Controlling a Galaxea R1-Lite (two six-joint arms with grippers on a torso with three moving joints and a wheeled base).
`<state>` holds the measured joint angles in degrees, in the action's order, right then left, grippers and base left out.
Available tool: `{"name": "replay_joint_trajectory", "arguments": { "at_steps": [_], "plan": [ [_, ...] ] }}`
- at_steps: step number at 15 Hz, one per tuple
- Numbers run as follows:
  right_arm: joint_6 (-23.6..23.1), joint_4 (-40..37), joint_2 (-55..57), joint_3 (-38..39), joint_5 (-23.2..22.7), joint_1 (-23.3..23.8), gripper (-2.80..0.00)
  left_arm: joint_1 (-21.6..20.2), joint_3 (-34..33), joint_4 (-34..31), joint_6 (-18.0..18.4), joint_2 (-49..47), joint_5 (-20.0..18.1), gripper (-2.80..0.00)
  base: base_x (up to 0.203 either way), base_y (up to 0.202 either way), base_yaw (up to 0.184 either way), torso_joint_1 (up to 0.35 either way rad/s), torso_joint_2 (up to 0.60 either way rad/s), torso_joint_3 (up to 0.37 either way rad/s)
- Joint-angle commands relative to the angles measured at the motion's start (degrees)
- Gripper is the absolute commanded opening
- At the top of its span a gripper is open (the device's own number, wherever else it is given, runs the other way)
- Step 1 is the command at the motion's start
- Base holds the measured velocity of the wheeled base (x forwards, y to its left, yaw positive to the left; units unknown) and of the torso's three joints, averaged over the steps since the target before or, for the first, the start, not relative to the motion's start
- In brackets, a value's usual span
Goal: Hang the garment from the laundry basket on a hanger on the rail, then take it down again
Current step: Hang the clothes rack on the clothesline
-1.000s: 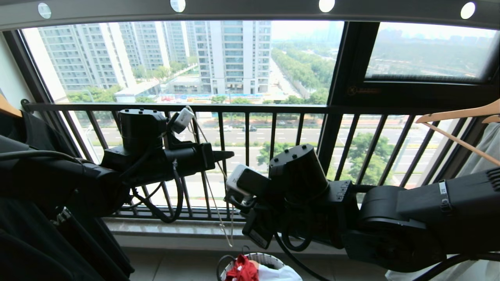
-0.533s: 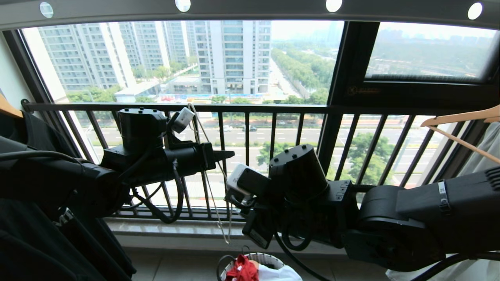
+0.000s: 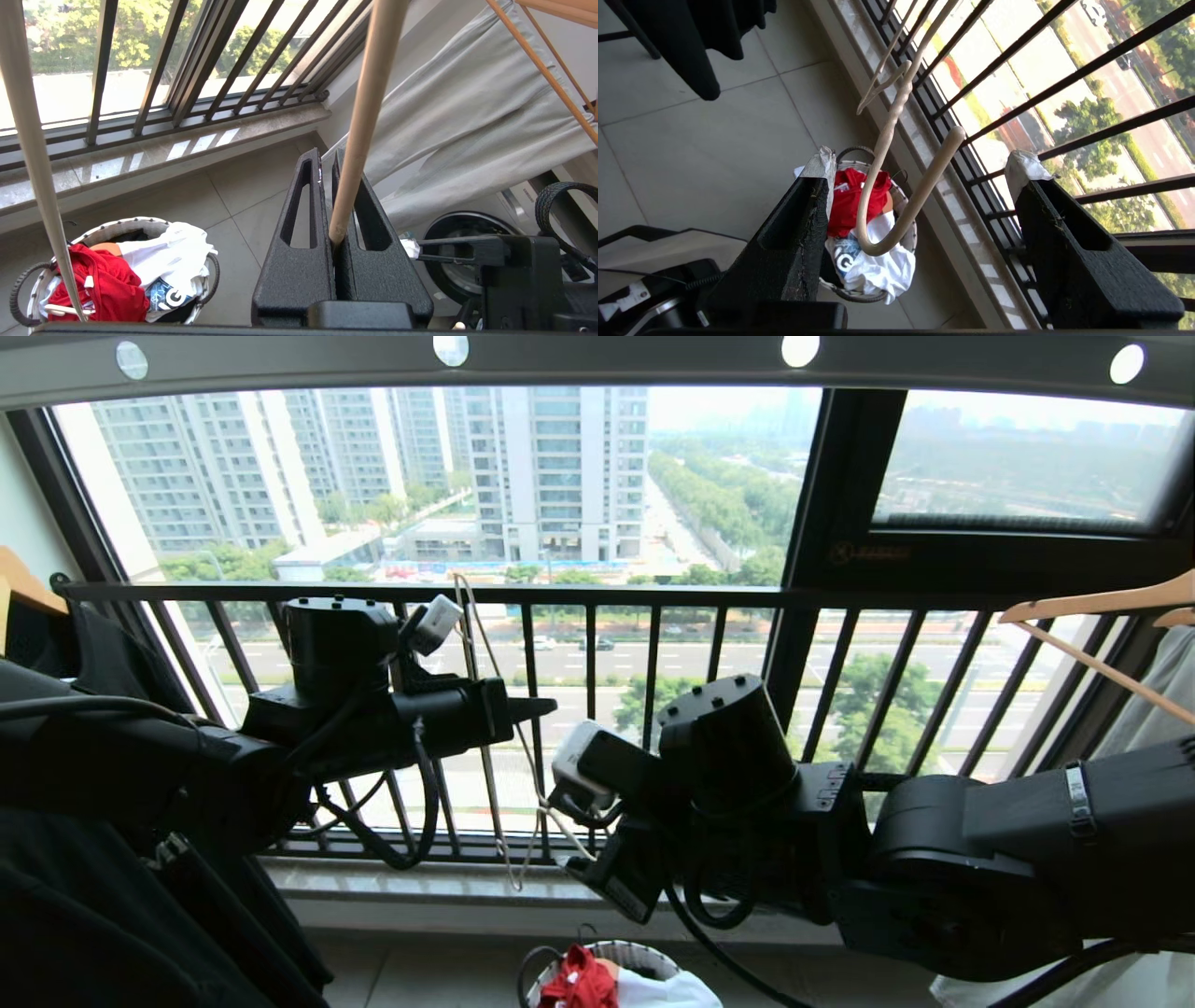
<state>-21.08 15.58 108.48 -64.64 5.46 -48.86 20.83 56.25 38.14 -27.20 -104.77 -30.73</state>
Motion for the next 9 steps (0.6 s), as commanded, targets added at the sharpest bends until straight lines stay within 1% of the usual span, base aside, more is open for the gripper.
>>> {"name": "replay_joint_trajectory", "arguments": {
  "at_steps": [1,2,4,5,8,9],
  "plan": [
    [-0.1,0.1,-0.9,0.9,0.1,1.0,0.00,0.0,0.1,0.3,-0.2,0.0,-0.2,-2.80,0.000,0.000,0.000,0.000,0.00,0.000],
    [0.1,0.1,-1.6,1.9,0.0,1.9,0.00,-0.1,0.3,0.3,-0.4,0.0,-0.1,-2.80,0.000,0.000,0.000,0.000,0.00,0.000],
    [2.8,0.1,-3.8,4.0,0.0,2.9,0.00,-0.5,0.7,0.3,-1.1,0.0,-0.1,-2.80,0.000,0.000,0.000,0.000,0.00,0.000],
    [4.0,0.1,-5.3,5.5,0.0,3.5,0.00,-0.8,1.3,0.3,-2.4,0.0,-0.1,-2.80,0.000,0.000,0.000,0.000,0.00,0.000],
    [6.5,0.2,-10.4,10.9,-0.5,5.9,0.00,-1.3,3.4,0.2,-8.4,-0.5,-0.1,-2.80,0.000,0.000,0.000,0.000,0.00,0.000],
    [7.5,0.8,-12.2,13.0,-0.9,6.6,-2.80,-1.4,4.2,0.2,-10.1,-0.6,-0.1,-2.80,0.000,0.000,0.000,0.000,0.00,0.000]
  ]
}}
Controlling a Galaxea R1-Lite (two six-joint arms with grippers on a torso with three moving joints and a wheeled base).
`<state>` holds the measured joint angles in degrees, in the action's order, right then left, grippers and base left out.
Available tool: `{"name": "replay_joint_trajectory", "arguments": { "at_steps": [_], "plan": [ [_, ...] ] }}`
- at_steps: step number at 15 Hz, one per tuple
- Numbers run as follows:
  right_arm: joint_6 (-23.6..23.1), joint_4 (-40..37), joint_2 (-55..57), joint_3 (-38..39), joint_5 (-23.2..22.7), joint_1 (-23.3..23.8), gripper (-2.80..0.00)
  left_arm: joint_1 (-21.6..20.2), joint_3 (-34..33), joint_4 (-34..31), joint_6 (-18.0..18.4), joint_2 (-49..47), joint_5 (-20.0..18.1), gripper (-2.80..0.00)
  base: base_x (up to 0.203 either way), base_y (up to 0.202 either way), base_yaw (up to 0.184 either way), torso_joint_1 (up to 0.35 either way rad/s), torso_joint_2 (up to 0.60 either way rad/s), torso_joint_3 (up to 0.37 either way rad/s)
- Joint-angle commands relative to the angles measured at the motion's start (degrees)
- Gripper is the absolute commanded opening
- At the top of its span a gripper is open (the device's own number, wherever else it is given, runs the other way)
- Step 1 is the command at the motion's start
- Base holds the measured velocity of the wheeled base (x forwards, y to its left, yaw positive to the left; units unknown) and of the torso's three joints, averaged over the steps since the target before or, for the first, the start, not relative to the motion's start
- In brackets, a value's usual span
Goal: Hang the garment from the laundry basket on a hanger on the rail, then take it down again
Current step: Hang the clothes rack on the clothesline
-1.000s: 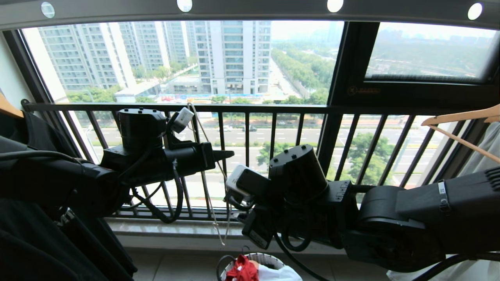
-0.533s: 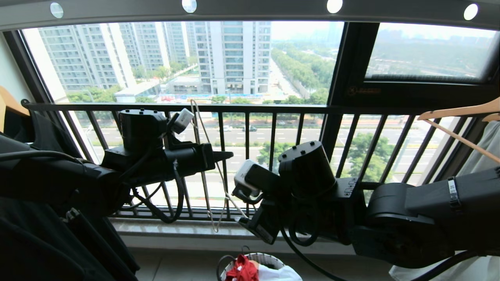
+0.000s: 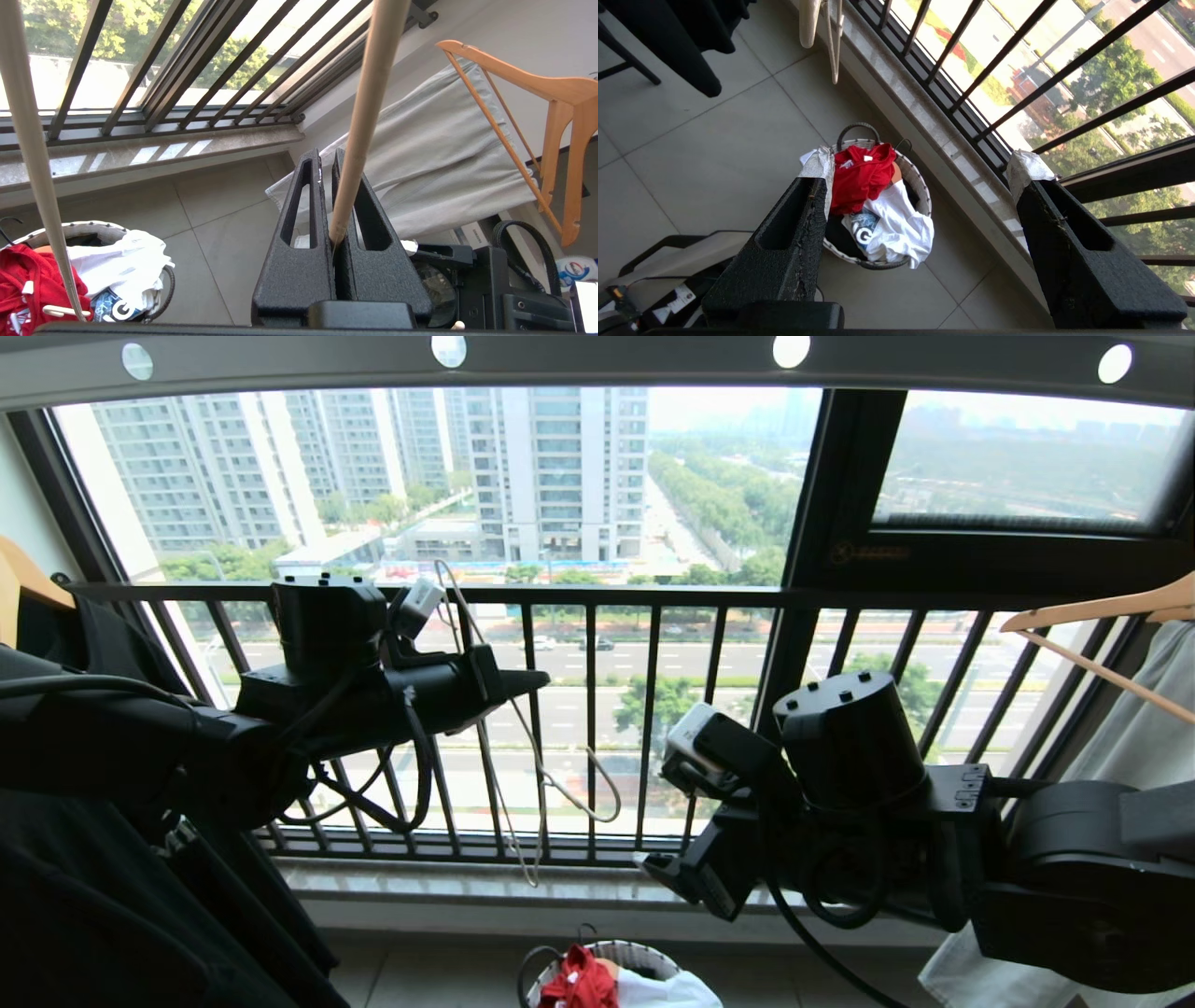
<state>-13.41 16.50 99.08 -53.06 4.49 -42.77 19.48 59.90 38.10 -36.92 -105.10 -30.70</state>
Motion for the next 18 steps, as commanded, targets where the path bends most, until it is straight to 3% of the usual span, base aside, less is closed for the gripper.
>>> {"name": "replay_joint_trajectory", "arguments": {
  "at_steps": [1,5,8,10,13,14,18],
  "plan": [
    [0.5,1.2,-4.1,3.4,-0.5,1.0,-2.80,-0.4,1.2,0.1,-2.8,-0.3,-0.2,-2.80,0.000,0.000,0.000,0.000,0.00,0.000],
    [6.5,7.5,-3.7,5.1,-3.3,1.1,-2.80,-2.0,5.0,0.1,-17.8,0.0,-0.6,-2.80,0.000,0.000,0.000,0.000,0.00,0.000],
    [12.6,16.3,1.7,2.3,-3.9,0.2,-2.80,-2.1,5.7,0.2,-25.0,0.1,-0.6,-2.80,0.000,0.000,0.000,0.000,0.00,0.000],
    [13.9,20.0,5.0,1.3,-3.7,-0.4,-2.80,-2.1,6.7,0.3,-30.6,-0.2,-0.4,-2.80,0.000,0.000,0.000,0.000,0.00,0.000],
    [13.9,26.2,7.1,1.3,-2.4,-1.3,-2.80,-2.1,7.8,0.3,-33.9,0.0,0.2,-2.80,0.000,0.000,0.000,0.000,0.00,0.000],
    [13.9,27.5,6.9,1.6,-2.2,-1.8,0.00,-2.2,8.2,0.3,-34.3,0.0,0.4,-2.80,0.000,0.000,0.000,0.000,0.00,0.000],
    [12.9,32.6,9.3,0.8,-2.1,-2.6,0.00,-2.6,8.3,0.3,-35.2,1.2,0.6,-2.80,0.000,0.000,0.000,0.000,0.00,0.000]
  ]
}}
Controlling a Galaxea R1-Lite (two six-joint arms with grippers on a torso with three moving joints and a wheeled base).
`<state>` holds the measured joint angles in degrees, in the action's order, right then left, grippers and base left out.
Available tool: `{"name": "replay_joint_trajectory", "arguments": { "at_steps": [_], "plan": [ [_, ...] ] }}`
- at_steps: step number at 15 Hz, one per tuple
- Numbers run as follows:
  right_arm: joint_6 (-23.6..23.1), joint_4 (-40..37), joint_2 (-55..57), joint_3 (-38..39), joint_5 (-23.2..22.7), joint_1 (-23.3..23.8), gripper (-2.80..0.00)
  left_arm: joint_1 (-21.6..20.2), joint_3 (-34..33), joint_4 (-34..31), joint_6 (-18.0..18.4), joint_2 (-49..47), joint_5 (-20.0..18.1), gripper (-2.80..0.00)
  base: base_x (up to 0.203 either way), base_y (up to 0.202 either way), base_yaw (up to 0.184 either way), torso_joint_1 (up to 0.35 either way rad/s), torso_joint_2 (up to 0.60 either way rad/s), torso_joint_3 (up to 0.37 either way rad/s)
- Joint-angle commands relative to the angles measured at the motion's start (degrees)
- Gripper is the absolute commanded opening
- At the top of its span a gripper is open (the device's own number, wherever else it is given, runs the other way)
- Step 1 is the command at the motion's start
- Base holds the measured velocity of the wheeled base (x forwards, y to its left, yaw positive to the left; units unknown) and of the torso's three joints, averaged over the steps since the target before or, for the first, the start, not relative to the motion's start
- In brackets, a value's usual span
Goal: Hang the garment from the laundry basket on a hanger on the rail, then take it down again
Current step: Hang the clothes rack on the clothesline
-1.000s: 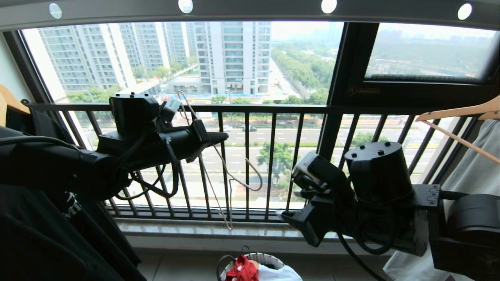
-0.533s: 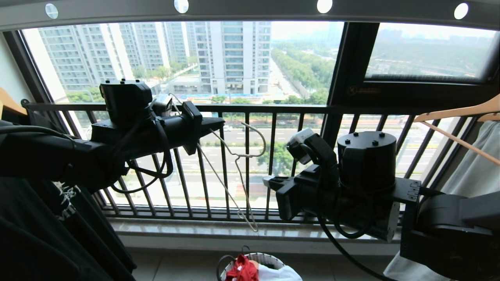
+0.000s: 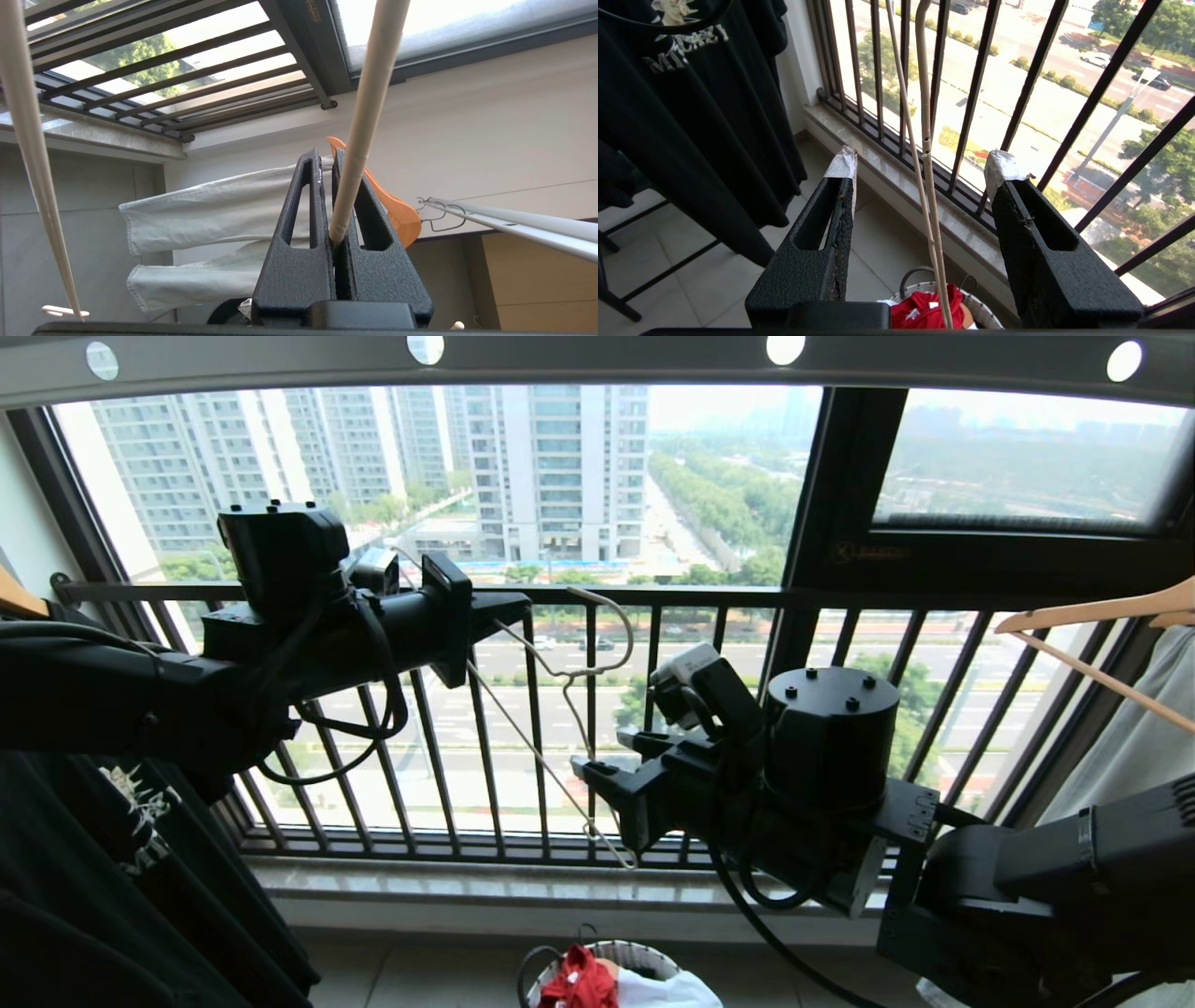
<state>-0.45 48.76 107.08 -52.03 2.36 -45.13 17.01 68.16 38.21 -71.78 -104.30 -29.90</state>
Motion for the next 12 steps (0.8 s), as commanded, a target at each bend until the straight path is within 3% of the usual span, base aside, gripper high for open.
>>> {"name": "replay_joint_trajectory", "arguments": {
  "at_steps": [1,8,9,12],
  "plan": [
    [-0.2,0.8,1.9,-0.9,-0.1,-0.2,0.00,-0.2,0.0,0.2,-0.4,0.5,-0.2,-2.80,0.000,0.000,0.000,0.000,0.00,0.000],
    [-1.8,0.8,9.2,-10.2,-1.3,-0.3,0.00,-0.4,0.0,0.2,-0.8,2.3,-0.2,-2.80,0.000,0.000,0.000,0.000,0.00,0.000],
    [-1.8,0.3,9.5,-11.6,-1.2,-0.3,-2.80,-0.4,0.0,0.2,-0.8,2.5,-0.2,-2.80,0.000,0.000,0.000,0.000,0.00,0.000],
    [-1.8,-0.1,8.8,-12.5,-1.1,-0.4,-2.80,-0.5,0.0,0.1,-0.5,2.3,-0.8,-2.80,0.000,0.000,0.000,0.000,0.00,0.000]
  ]
}}
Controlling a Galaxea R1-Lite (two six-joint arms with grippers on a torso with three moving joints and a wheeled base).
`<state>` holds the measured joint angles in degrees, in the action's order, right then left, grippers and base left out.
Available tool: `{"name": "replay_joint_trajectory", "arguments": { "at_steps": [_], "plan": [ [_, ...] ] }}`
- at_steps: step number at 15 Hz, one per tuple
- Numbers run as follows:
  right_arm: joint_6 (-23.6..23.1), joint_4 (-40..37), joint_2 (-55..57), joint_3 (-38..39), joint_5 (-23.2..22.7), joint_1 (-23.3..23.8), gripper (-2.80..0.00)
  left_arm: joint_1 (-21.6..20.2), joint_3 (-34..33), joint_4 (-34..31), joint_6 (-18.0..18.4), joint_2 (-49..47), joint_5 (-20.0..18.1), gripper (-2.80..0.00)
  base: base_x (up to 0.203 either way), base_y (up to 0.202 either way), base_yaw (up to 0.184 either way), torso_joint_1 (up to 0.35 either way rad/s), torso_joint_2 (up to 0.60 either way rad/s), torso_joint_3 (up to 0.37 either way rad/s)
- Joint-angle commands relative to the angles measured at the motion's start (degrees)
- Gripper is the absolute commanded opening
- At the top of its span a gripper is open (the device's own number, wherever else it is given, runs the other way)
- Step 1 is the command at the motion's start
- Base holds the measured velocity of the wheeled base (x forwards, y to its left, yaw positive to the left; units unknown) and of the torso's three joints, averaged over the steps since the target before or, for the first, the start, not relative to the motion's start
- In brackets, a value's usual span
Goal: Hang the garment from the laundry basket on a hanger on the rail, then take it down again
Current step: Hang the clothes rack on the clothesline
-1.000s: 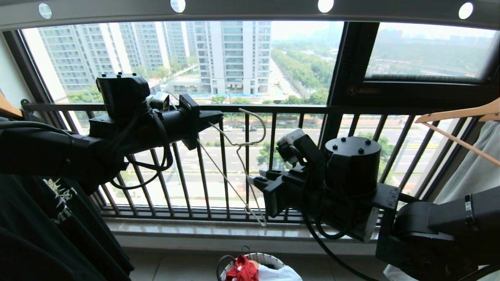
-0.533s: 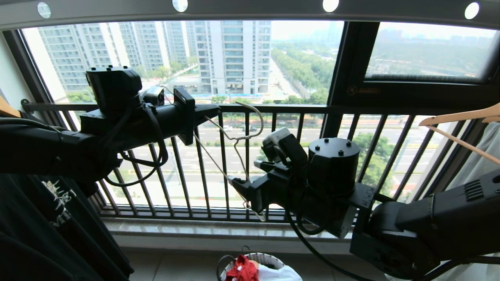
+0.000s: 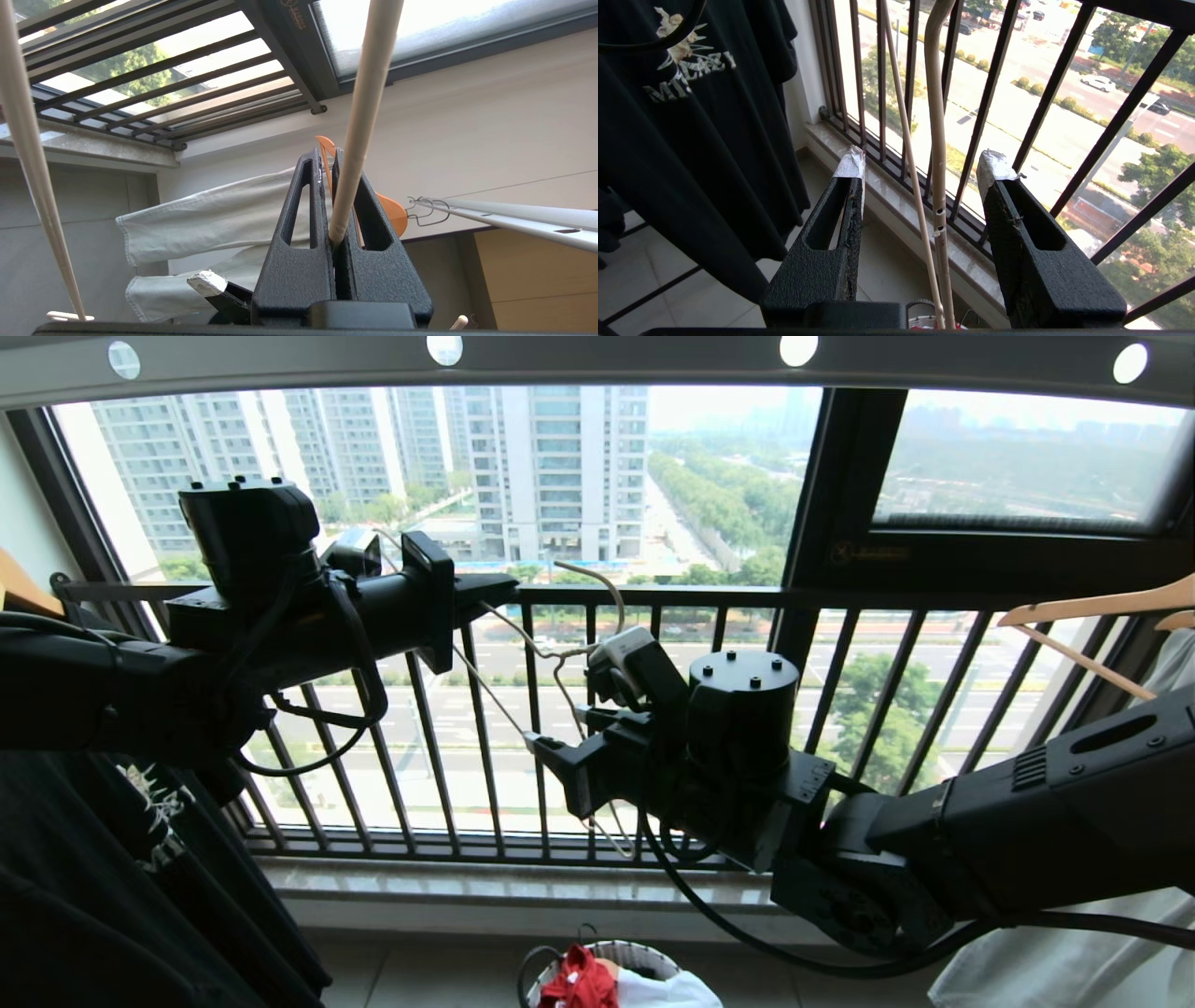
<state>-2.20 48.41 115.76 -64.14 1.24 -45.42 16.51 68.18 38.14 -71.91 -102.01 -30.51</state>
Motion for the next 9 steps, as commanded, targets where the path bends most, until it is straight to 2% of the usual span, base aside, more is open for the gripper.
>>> {"name": "replay_joint_trajectory", "arguments": {
  "at_steps": [1,5,6,8,9],
  "plan": [
    [0.0,0.2,-0.2,-0.5,0.1,-0.2,-2.80,-0.1,-0.1,0.3,-0.2,-0.2,-0.2,-2.80,0.000,0.000,0.000,0.000,0.00,0.000],
    [0.1,0.1,-2.2,0.1,0.3,-1.5,-2.80,-0.4,0.0,0.4,0.3,-1.3,-0.2,-2.80,0.000,0.000,0.000,0.000,0.00,0.000],
    [0.0,0.2,-2.5,0.6,0.3,-1.6,-2.80,-0.4,0.0,0.4,1.6,-1.4,-0.3,-2.80,0.000,0.000,0.000,0.000,0.00,0.000],
    [0.0,0.2,-2.7,1.1,0.3,-1.6,-2.80,-0.3,-0.9,0.2,7.5,-1.2,-0.9,-2.80,0.000,0.000,0.000,0.000,0.00,0.000],
    [0.0,0.2,-3.0,1.5,0.3,-1.8,-2.80,-0.3,-1.0,0.1,8.4,-1.7,-1.7,-2.80,0.000,0.000,0.000,0.000,0.00,0.000]
  ]
}}
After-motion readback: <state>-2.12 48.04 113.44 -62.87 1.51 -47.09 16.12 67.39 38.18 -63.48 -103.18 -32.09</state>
